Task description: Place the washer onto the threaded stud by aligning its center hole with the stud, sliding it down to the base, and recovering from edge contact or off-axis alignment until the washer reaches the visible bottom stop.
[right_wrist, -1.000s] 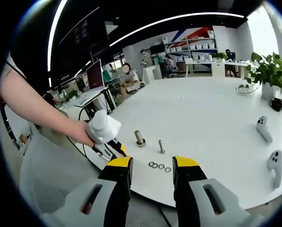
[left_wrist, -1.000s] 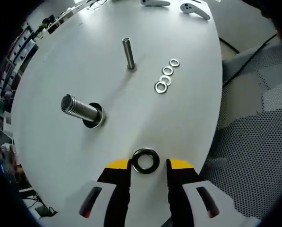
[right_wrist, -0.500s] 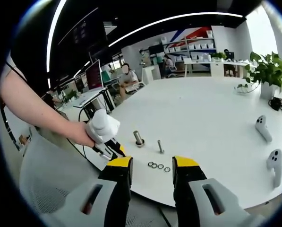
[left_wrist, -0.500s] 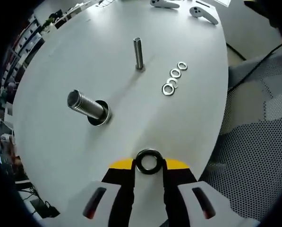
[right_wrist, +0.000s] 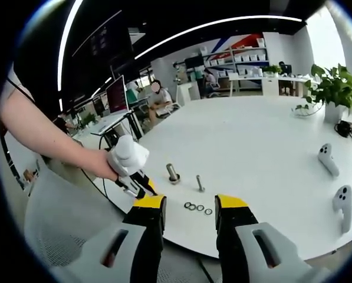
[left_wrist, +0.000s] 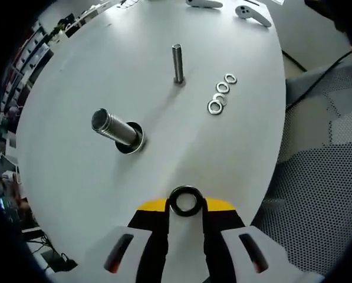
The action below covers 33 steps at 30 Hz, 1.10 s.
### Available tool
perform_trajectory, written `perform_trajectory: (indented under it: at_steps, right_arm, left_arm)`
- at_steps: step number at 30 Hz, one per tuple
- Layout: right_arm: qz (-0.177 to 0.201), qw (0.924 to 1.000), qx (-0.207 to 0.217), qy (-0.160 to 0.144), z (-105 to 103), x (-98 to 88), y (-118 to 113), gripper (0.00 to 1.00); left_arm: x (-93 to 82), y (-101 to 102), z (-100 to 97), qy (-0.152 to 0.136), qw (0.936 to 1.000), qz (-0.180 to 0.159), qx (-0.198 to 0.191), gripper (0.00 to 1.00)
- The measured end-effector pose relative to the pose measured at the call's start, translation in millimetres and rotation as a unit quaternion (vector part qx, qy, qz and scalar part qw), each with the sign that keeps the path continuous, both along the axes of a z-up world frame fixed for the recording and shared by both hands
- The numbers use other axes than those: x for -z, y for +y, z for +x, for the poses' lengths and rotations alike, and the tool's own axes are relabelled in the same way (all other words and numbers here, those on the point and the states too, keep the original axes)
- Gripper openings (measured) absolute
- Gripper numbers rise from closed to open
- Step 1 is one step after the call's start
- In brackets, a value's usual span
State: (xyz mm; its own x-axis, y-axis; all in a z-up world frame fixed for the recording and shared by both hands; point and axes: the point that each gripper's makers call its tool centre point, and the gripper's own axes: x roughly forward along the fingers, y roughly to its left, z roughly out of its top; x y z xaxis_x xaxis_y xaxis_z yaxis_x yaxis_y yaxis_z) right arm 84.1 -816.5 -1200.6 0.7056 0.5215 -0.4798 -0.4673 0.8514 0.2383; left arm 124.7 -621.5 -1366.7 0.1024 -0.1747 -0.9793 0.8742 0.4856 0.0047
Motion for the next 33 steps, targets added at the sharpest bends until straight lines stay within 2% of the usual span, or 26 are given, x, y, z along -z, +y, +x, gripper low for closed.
perform_trajectory:
  at_steps: [5, 19, 33]
  right_arm:
    - [0.000, 1.0000, 0.000, 0.000, 0.1, -0.1, -0.1, 0.35]
    - [0.000, 1.0000, -0.001, 0.000, -0.2, 0.0, 0.1, 0.35]
    - [0.002, 1.0000, 0.003, -0.001, 0.3, -0.7, -0.9, 0.35]
  left_arm:
    - [-9.6, -1.5, 6.5, -0.011, 0.9999, -0.008, 0.010, 0.19]
    - [-48.7, -13.4, 42.7, -0.061, 0.9970, -0.029, 0.038, 0.19]
    - [-67.6, -21.7, 70.6, -0.087, 0.9948, -0.041, 0.035, 0.19]
